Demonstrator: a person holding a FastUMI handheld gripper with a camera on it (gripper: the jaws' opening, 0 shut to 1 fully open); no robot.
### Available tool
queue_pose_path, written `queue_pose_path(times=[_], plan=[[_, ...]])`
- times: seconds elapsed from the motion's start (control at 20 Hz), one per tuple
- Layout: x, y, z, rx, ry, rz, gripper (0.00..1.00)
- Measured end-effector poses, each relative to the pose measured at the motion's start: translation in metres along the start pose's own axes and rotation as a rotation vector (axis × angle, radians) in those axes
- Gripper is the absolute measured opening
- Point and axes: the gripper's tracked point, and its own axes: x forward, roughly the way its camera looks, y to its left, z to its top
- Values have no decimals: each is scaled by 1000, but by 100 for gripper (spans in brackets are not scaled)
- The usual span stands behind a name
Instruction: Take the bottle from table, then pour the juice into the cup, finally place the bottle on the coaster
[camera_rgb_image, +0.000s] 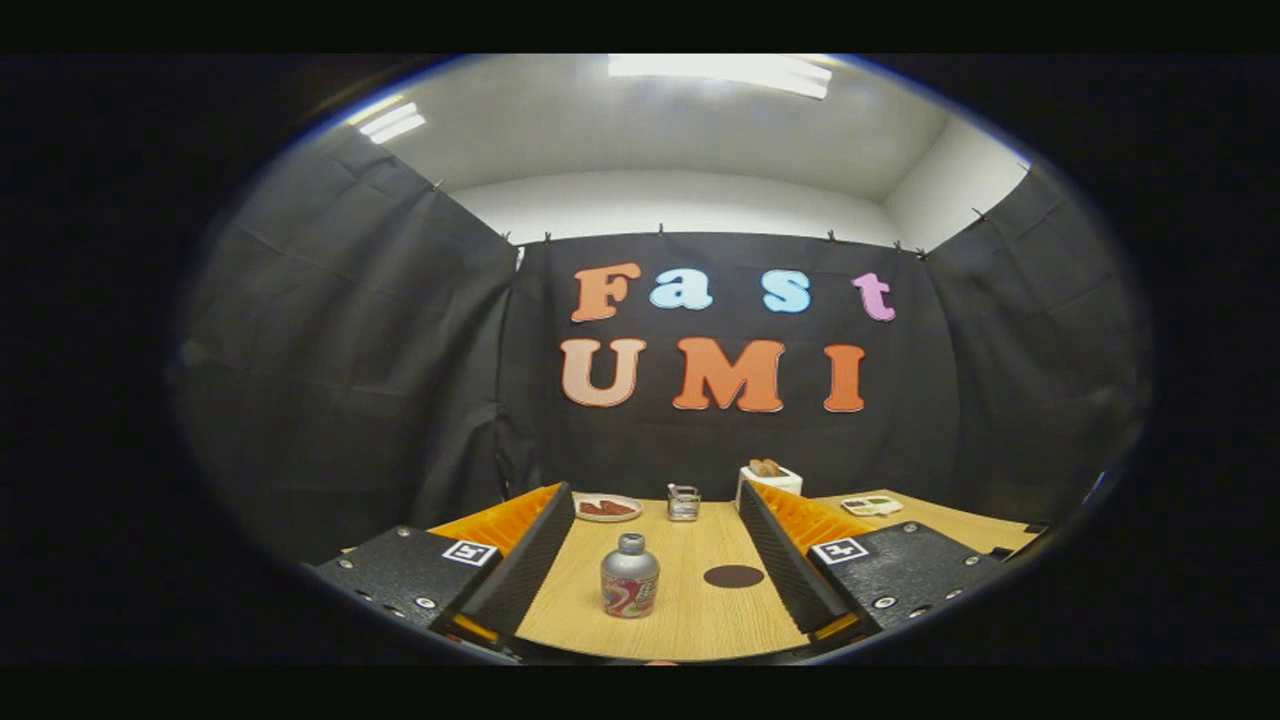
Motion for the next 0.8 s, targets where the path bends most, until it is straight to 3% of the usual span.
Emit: queue_pose_path(times=[0.3,0.45,0.8], plan=[[30,20,-65,49,31,-21,98],[38,11,-101,-4,65,-85,98],[60,22,-190,-96,225,-92,98]])
